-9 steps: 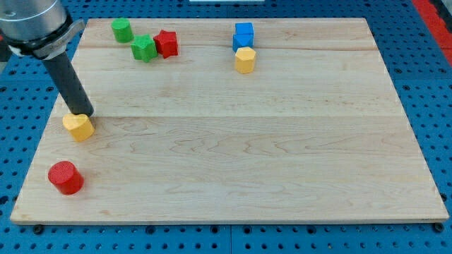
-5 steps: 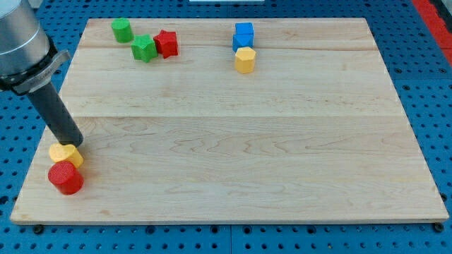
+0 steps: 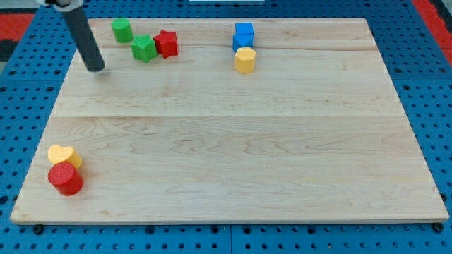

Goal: Move the green circle towards right

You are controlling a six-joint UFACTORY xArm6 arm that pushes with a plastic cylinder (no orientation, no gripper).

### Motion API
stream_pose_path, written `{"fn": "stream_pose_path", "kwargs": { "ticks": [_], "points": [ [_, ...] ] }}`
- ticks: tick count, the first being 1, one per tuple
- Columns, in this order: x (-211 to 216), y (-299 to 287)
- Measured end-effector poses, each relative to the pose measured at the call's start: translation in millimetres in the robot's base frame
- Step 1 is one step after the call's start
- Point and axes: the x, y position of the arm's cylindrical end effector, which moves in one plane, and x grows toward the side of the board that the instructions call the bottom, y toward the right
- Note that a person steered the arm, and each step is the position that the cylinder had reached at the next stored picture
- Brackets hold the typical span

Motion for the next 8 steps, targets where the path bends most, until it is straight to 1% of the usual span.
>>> {"fn": "stream_pose_path", "kwargs": {
  "ticks": [1,2,4,5,6,7,8],
  "points": [
    [-38,0],
    [-65,0],
    [-102,0],
    [-108,0],
    [-103,5],
    [-93,21],
    [-93,52]
  ]
}}
